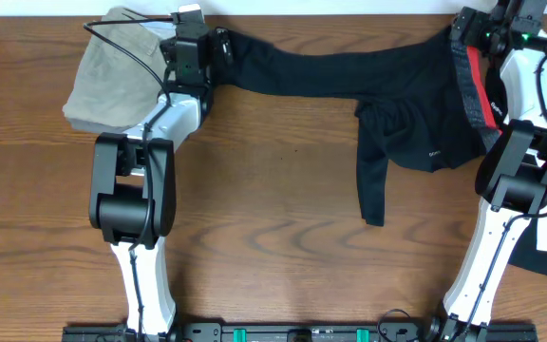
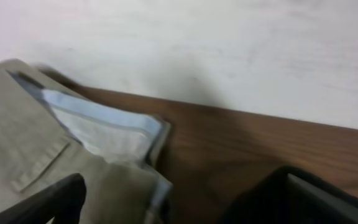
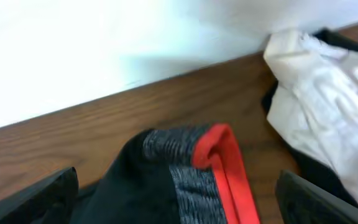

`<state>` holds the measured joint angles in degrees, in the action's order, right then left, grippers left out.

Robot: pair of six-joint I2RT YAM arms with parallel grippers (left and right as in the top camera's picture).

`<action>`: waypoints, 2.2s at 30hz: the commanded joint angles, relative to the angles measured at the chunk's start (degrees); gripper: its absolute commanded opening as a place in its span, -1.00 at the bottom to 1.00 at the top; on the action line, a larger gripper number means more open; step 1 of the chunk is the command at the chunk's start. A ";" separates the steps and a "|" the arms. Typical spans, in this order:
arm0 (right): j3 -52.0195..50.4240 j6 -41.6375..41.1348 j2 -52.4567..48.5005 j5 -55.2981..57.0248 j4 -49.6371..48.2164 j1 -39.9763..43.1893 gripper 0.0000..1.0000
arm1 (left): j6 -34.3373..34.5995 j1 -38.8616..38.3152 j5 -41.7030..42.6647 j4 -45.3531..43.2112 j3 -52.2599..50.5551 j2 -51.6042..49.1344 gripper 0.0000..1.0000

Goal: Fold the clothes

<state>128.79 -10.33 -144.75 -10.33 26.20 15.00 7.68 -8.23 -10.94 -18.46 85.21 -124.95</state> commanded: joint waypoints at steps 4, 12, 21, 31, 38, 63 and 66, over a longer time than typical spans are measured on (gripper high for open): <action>4.74 -2.60 3.96 0.63 10.56 1.73 0.99 | 0.09 0.59 0.87 15.72 8.33 5.46 0.96; 6.38 0.13 14.91 0.66 36.02 4.04 0.99 | 0.07 0.44 13.86 42.60 12.87 16.46 0.96; 6.38 6.34 22.77 0.68 52.61 4.55 0.98 | -3.17 -6.86 22.53 65.18 12.17 19.21 0.96; 6.19 6.36 22.71 0.90 55.21 4.55 0.98 | -11.04 -22.84 27.36 71.47 11.98 15.39 0.96; 6.19 6.43 22.71 1.03 55.74 4.66 0.98 | -13.22 -32.02 28.46 70.23 11.98 8.37 0.96; 6.19 7.45 22.71 1.55 55.65 5.84 0.99 | 0.68 -42.60 28.26 53.40 11.96 -5.97 0.07; 6.19 7.45 22.71 1.55 55.45 6.05 0.98 | 1.22 -42.56 28.22 53.51 11.98 -6.25 -0.25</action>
<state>135.15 -3.75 -121.82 -9.10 81.71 20.40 8.03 -50.70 17.08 34.44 97.51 -129.34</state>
